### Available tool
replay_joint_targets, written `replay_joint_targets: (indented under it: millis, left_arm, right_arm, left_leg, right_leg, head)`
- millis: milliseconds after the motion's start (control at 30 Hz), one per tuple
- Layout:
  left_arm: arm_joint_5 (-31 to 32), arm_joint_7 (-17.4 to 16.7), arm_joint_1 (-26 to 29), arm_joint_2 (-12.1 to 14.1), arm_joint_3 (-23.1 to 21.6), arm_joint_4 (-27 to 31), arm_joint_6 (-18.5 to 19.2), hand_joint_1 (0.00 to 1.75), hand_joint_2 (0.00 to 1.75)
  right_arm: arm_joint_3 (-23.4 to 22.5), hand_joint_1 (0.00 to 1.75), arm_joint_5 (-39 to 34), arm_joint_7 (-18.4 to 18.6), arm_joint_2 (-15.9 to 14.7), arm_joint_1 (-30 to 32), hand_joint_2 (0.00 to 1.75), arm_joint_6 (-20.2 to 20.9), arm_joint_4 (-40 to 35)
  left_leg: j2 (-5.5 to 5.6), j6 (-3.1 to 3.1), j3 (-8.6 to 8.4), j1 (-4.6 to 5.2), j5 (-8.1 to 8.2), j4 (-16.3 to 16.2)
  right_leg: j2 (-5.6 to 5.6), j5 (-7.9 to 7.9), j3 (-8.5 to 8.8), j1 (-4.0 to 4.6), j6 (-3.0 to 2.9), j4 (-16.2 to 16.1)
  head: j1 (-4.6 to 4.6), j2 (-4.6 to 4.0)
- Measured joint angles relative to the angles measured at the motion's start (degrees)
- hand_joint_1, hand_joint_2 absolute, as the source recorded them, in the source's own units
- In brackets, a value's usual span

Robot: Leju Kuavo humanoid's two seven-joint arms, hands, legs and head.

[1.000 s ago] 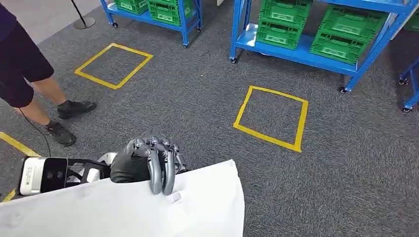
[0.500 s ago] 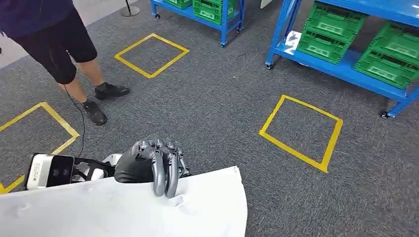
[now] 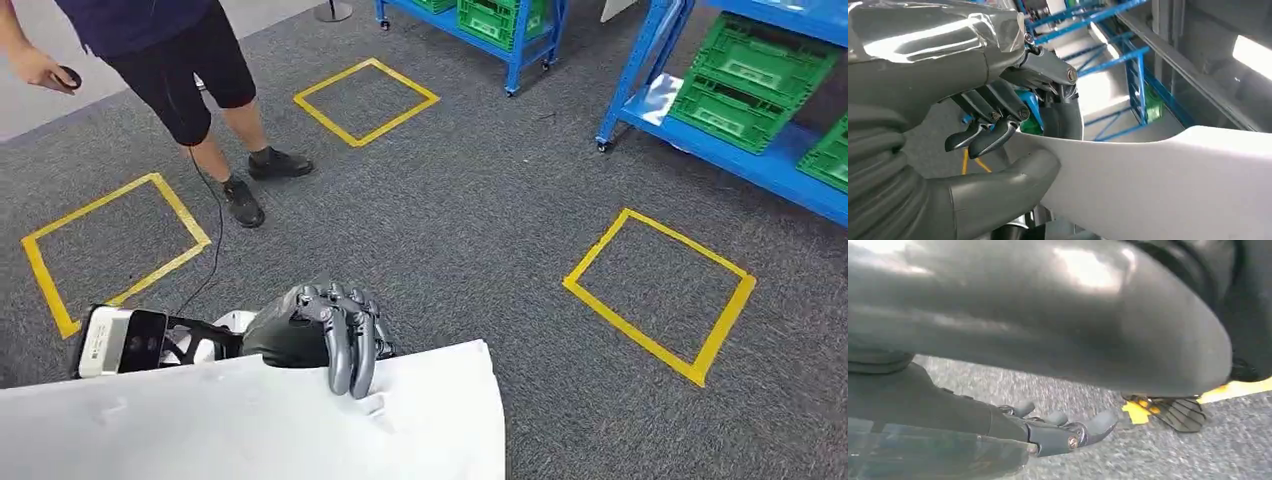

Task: Take the parts from the cabinet and place them on the table.

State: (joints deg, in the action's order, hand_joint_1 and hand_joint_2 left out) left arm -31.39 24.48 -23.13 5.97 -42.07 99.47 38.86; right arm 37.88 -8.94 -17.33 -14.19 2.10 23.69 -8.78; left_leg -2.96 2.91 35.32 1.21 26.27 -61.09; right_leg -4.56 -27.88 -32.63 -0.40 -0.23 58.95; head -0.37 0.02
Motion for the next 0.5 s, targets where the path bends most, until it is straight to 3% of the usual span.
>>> replay_joint_targets:
  millis: [33,67,100,167,200,233,267,300,333,367,400,433,500]
  left_arm:
    - [-0.1,0.0,-0.2,0.0,0.0,0.0,0.0,1.75,1.75]
    - [-0.1,-0.1,-0.4,0.0,0.0,0.0,0.0,1.75,1.75]
    - [-0.2,-0.1,-0.7,0.0,-0.1,0.0,-0.1,1.75,1.75]
    - [-0.4,-0.2,-0.7,0.2,-0.2,-0.1,-0.2,1.75,1.75]
    - [-0.4,-0.2,-0.6,0.1,-0.2,-0.1,-0.2,1.75,1.75]
    - [-0.6,-0.2,-0.8,0.2,-0.2,-0.1,-0.2,1.75,1.75]
    - [-0.6,-0.3,-1.0,0.0,-0.3,-0.2,-0.2,1.75,1.75]
    - [-0.7,-0.5,-0.9,-0.1,-0.4,-0.2,-0.3,1.75,1.75]
    - [-0.7,-0.9,-0.7,-0.2,-0.6,-0.3,-0.3,1.75,1.75]
    - [-0.7,-1.0,-0.6,-0.2,-0.6,-0.3,-0.3,1.75,1.75]
    - [-0.7,-1.3,-0.5,-0.2,-0.7,-0.3,-0.4,1.75,1.75]
    - [-0.7,-1.5,-0.5,-0.2,-0.7,-0.4,-0.4,1.75,1.75]
    - [-0.7,-1.5,-0.5,-0.2,-0.7,-0.4,-0.5,1.75,1.75]
  right_arm:
    - [0.0,0.0,0.0,0.0,0.4,-0.2,0.0,0.0,-0.3]
    - [0.1,0.0,0.0,0.0,0.6,-0.1,0.0,0.0,-0.4]
    - [0.2,0.0,0.0,0.0,0.6,-0.2,0.0,0.0,-0.4]
    - [0.5,0.0,0.2,0.2,1.0,-0.2,0.0,0.1,-0.7]
    - [0.5,0.0,0.2,0.2,1.1,-0.2,0.0,0.2,-0.9]
    - [0.5,0.0,0.3,0.3,1.0,-0.2,0.0,0.3,-0.9]
    - [0.6,0.0,0.3,0.3,1.0,-0.2,0.0,0.4,-0.9]
    - [0.6,0.0,0.3,0.4,1.0,-0.1,0.0,0.5,-0.9]
    - [0.7,0.0,0.4,0.4,0.9,0.1,0.0,0.5,-0.9]
    - [0.7,0.0,0.4,0.5,1.0,0.1,0.0,0.5,-0.9]
    - [0.8,0.0,0.5,0.5,1.0,0.1,0.0,0.6,-0.9]
    - [0.9,0.0,0.6,0.7,1.1,0.1,0.0,0.6,-0.9]
    - [1.0,0.0,0.6,0.7,1.1,0.0,0.0,0.4,-0.9]
  left_leg:
    - [-3.33,0.83,-0.92,0.8,0.89,1.8]
    - [-3.38,0.94,-1.02,0.72,0.74,2.2]
    - [-2.63,0.89,-0.93,1.04,0.61,2.3]
    - [-0.97,1.16,-1.1,1.1,0.16,3.2]
    - [0.01,0.91,-2.82,-0.11,-1.05,5.1]
    - [0.79,0.71,-3.21,0.11,-1.42,5.9]
    - [1.51,0.88,-3.24,-0.01,-1.83,6.0]
    - [2.37,0.86,-3.13,-0.12,-1.84,6.0]
    - [3.45,0.85,-3.1,-0.12,-1.84,6.0]
    - [4.19,0.82,-3.07,-0.12,-1.85,5.9]
    - [5.29,0.76,-3.1,-0.17,-1.84,5.9]
    - [6.27,0.57,-3.14,-0.29,-1.78,5.7]
    - [7.92,-0.18,-3.11,-0.72,-1.27,4.8]
  right_leg:
    - [-0.52,-0.03,0.16,-0.05,0.0,-0.1]
    - [-0.94,-0.11,0.18,0.18,0.22,-0.3]
    - [-1.96,-0.09,0.24,-0.13,0.35,-0.3]
    - [-3.61,-0.05,0.99,0.05,0.8,-1.0]
    - [-3.08,-0.56,0.82,0.05,1.0,-0.9]
    - [0.1,-1.41,0.45,-0.05,0.96,0.7]
    - [2.68,-3.1,-1.32,-0.18,0.69,4.4]
    - [3.93,-4.81,-3.57,-0.28,0.55,9.0]
    - [4.37,-6.51,-6.12,-0.44,0.59,13.9]
    - [4.41,-7.02,-7.48,-0.5,0.87,16.4]
    - [4.4,-6.41,-8.01,-0.73,1.48,16.5]
    - [4.45,-4.62,-6.99,-1.06,2.33,13.7]
    - [5.27,0.35,-2.26,-1.66,4.02,2.9]
  head:
    - [0.11,0.0]
    - [0.35,0.0]
    - [-0.11,0.0]
    - [-0.07,0.0]
    - [0.04,0.0]
    - [0.24,0.0]
    - [0.09,0.0]
    - [0.52,0.0]
    - [0.5,0.0]
    - [0.5,0.0]
    - [0.59,0.0]
    - [0.52,0.0]
    - [0.55,0.0]
